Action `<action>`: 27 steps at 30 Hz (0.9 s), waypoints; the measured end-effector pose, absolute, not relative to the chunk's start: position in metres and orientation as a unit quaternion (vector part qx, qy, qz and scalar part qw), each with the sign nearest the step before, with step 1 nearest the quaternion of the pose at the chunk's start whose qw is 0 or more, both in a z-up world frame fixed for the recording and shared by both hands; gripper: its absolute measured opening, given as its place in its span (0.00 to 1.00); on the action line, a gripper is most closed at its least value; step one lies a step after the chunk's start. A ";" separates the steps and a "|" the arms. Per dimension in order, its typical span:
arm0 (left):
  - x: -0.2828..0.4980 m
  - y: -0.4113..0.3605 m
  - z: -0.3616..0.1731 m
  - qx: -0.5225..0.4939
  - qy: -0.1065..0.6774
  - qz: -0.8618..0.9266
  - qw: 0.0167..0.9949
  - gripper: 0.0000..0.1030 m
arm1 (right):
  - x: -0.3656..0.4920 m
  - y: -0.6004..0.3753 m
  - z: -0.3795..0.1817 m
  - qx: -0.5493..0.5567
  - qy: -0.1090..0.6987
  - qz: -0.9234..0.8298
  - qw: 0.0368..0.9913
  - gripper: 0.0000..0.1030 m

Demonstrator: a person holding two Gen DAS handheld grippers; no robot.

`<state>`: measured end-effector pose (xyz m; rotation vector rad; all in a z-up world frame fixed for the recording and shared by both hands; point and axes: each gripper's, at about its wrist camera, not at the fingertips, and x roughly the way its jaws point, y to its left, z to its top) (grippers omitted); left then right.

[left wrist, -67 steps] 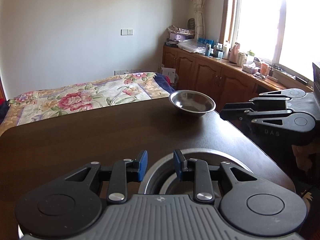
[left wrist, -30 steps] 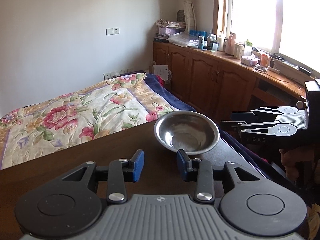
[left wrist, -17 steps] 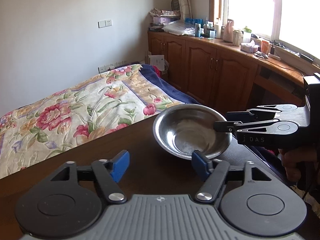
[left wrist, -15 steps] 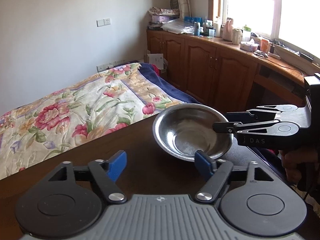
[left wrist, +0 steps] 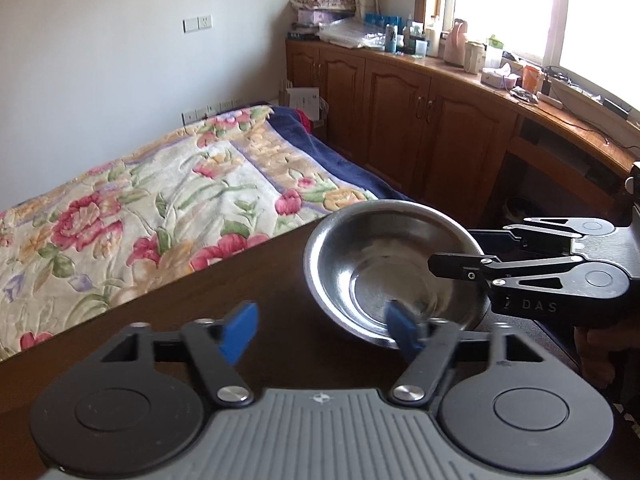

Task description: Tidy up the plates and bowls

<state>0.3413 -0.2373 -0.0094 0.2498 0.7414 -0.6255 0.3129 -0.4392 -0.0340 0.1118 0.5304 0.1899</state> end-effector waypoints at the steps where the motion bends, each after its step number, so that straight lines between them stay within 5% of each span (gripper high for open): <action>1: 0.344 -0.238 -0.011 0.118 0.359 -0.299 0.876 0.61 | 0.314 -0.439 -0.034 0.057 0.262 0.094 0.959 0.40; 9: 0.352 -0.242 -0.017 0.104 0.382 -0.301 0.868 0.24 | 0.312 -0.440 -0.034 0.066 0.264 0.103 0.957 0.36; 14: 0.349 -0.244 -0.017 0.102 0.385 -0.305 0.865 0.18 | 0.314 -0.440 -0.036 0.081 0.270 0.106 0.954 0.22; 27: 0.334 -0.231 0.002 0.091 0.374 -0.308 0.870 0.14 | 0.305 -0.441 -0.026 0.118 0.255 0.096 0.955 0.11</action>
